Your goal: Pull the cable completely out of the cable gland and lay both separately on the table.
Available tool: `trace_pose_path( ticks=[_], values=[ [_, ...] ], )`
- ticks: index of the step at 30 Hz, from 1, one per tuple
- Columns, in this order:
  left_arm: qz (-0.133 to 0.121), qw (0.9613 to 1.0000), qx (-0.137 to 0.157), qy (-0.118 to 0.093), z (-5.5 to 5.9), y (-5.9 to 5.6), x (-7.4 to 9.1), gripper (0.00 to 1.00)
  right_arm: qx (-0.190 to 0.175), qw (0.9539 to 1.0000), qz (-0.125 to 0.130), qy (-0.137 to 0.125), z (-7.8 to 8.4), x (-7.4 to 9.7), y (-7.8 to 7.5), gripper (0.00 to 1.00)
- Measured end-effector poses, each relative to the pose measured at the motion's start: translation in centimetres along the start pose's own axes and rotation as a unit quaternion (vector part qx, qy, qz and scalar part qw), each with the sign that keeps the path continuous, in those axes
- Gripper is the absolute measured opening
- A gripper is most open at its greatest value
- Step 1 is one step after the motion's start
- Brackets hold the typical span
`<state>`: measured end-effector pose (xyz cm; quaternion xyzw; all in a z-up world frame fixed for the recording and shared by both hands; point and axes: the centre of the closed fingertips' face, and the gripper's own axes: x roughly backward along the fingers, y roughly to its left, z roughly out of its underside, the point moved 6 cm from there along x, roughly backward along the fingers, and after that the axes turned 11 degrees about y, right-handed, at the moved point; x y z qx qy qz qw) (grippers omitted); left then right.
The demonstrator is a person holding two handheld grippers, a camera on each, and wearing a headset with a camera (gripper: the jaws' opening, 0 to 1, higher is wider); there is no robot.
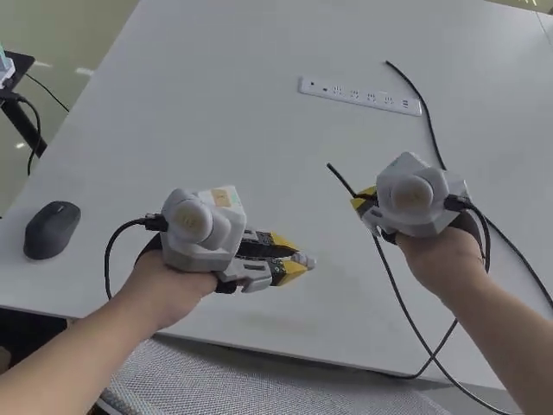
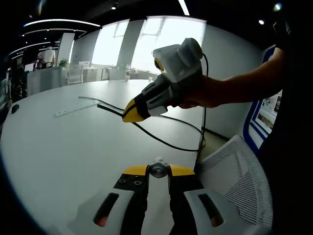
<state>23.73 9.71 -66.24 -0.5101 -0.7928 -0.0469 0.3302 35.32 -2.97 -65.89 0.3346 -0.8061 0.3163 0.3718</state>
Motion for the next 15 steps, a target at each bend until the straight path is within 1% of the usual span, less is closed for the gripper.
trace_pose_path(
  ticks=[3,7,8,11,13,15],
  values=[
    [-0.002,1.0,0.006,-0.002,0.5,0.1,0.0,0.15,0.004,1.0,-0.002,0.0,-0.8,-0.5,0.2,0.0],
    [-0.003,0.9999,0.013,-0.007,1.0,0.1,0.4,0.15,0.02,0.9998,-0.006,0.003,-1.9,-1.9,0.2,0.0],
    [-0.003,0.9998,0.02,-0.009,1.2,0.2,0.6,0.15,0.022,0.9997,-0.008,0.004,-2.1,-2.1,0.2,0.0],
    [-0.005,0.9996,0.023,-0.012,1.5,0.2,1.1,0.15,0.038,0.9992,-0.014,0.003,-2.9,-3.2,0.6,0.0],
    [-0.007,0.9996,0.024,-0.012,1.9,0.2,1.5,0.15,0.047,0.9987,-0.019,0.006,-3.3,-3.9,1.0,0.0],
    [-0.01,0.9995,0.027,-0.009,2.5,0.4,1.7,0.15,0.057,0.9981,-0.022,0.004,-3.8,-4.4,1.3,0.0]
  ],
)
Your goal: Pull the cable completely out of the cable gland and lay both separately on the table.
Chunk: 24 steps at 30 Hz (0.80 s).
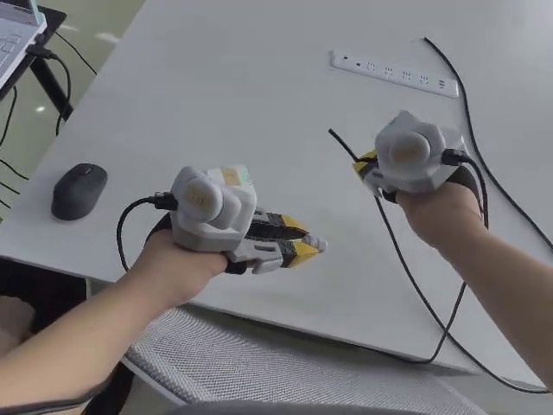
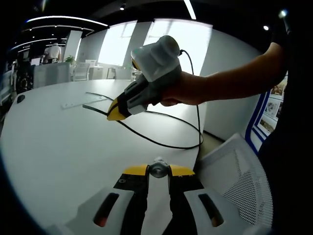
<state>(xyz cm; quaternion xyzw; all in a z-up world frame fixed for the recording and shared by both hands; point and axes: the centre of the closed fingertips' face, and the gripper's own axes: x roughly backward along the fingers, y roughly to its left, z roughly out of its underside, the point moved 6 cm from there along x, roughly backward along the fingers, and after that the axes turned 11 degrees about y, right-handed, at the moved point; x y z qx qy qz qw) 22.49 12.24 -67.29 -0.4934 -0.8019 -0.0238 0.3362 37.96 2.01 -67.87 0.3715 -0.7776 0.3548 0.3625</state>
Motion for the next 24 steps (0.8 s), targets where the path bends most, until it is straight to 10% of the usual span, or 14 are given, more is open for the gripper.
trace_pose_path(
  ticks=[24],
  values=[
    [-0.012,0.9988,0.048,0.002,3.0,1.9,1.4,0.15,0.129,0.9889,-0.073,0.004,-6.1,-7.3,6.4,0.0]
  ],
)
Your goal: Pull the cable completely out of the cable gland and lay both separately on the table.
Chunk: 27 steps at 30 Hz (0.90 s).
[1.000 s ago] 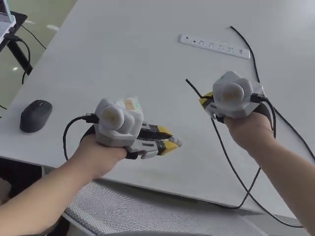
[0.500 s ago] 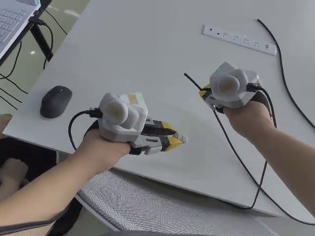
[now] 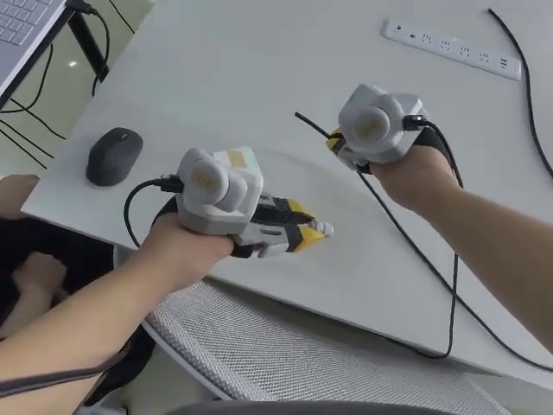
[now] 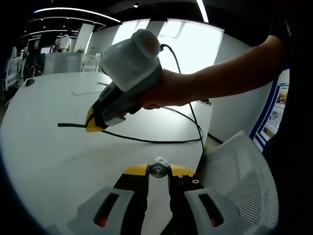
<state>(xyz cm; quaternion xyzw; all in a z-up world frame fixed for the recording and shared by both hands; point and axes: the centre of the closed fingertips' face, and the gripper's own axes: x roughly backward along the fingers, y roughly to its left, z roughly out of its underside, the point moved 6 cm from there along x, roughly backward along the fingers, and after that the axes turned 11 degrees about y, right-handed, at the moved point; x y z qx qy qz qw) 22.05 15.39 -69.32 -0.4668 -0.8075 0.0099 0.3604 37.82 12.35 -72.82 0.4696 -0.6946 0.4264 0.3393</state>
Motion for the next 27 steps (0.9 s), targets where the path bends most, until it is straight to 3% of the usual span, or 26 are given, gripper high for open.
trace_pose_path(
  ticks=[10,20,27],
  values=[
    [0.001,1.0,0.0,0.009,0.7,0.6,0.0,0.15,0.06,0.9977,-0.026,0.017,-0.9,-2.5,3.6,0.0],
    [-0.012,0.9998,-0.009,0.011,1.8,2.8,-0.5,0.15,0.072,0.9962,-0.046,0.017,-0.8,-2.9,3.8,0.0],
    [-0.018,0.9994,-0.01,0.029,3.3,4.6,-1.4,0.15,0.077,0.9954,-0.053,0.021,-0.7,-3.4,4.0,0.0]
  ],
)
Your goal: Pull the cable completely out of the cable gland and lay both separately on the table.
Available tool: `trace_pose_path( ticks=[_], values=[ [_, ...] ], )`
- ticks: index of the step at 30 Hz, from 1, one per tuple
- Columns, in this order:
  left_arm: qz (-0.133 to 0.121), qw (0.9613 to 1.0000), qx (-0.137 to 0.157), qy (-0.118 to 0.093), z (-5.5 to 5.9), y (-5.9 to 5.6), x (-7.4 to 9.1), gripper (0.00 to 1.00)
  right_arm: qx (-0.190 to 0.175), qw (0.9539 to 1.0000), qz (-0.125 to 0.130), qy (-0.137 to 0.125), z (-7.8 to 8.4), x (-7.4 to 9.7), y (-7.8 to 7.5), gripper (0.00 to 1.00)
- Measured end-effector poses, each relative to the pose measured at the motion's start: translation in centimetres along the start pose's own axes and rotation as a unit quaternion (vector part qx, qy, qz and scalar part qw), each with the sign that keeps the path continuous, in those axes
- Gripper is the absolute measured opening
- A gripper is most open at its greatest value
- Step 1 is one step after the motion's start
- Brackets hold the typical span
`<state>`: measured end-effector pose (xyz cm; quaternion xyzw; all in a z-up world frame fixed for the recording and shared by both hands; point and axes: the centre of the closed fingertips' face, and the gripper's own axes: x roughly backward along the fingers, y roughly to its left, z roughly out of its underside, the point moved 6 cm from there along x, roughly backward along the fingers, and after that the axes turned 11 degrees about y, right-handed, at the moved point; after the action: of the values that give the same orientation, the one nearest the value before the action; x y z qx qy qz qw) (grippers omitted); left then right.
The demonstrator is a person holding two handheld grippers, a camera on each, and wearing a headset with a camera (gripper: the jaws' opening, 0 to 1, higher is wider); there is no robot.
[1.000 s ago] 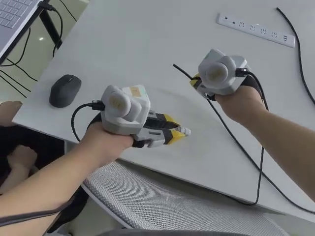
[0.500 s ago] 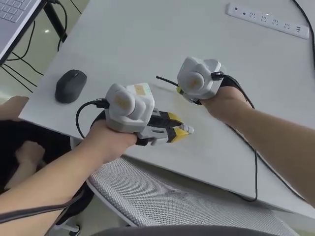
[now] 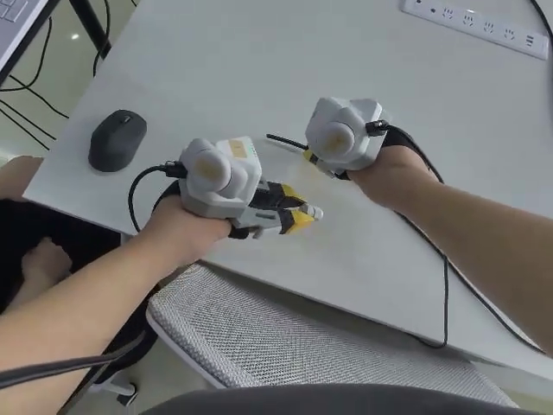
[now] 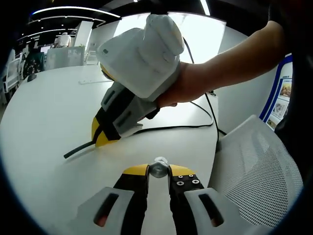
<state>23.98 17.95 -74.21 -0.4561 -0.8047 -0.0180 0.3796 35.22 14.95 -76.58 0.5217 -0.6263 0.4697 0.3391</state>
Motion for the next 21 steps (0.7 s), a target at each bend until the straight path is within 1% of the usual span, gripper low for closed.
trace_pose_path(
  ticks=[3,8,11,13,16,18,19,21],
  values=[
    [-0.001,1.0,0.002,0.005,0.6,0.6,-0.3,0.15,0.001,1.0,-0.001,0.0,0.0,-0.1,0.0,0.0],
    [-0.001,0.9999,0.006,0.01,1.2,1.0,-0.6,0.16,-0.008,1.0,-0.004,-0.001,0.1,-0.2,-0.2,0.0],
    [-0.002,0.9998,0.003,0.021,1.6,1.2,-0.8,0.16,-0.007,1.0,-0.004,-0.002,0.1,-0.2,-0.2,0.0],
    [-0.002,0.9998,0.003,0.022,1.7,1.2,-0.9,0.16,-0.009,0.9999,-0.005,-0.003,0.1,-0.2,-0.2,0.0],
    [-0.004,0.9994,-0.007,0.033,1.9,1.1,-1.0,0.16,-0.012,0.9999,-0.006,-0.003,0.1,-0.2,-0.2,0.0],
    [-0.003,0.9994,-0.01,0.034,1.9,1.1,-1.1,0.16,-0.013,0.9999,-0.008,-0.003,0.1,-0.2,-0.3,0.0],
    [-0.004,0.9991,-0.012,0.039,2.1,1.1,-1.2,0.16,-0.015,0.9998,-0.009,-0.004,0.1,-0.2,-0.3,0.0],
    [-0.004,0.9991,-0.013,0.041,2.1,1.2,-1.2,0.16,-0.014,0.9998,-0.011,-0.007,0.2,-0.3,-0.3,0.0]
  ],
)
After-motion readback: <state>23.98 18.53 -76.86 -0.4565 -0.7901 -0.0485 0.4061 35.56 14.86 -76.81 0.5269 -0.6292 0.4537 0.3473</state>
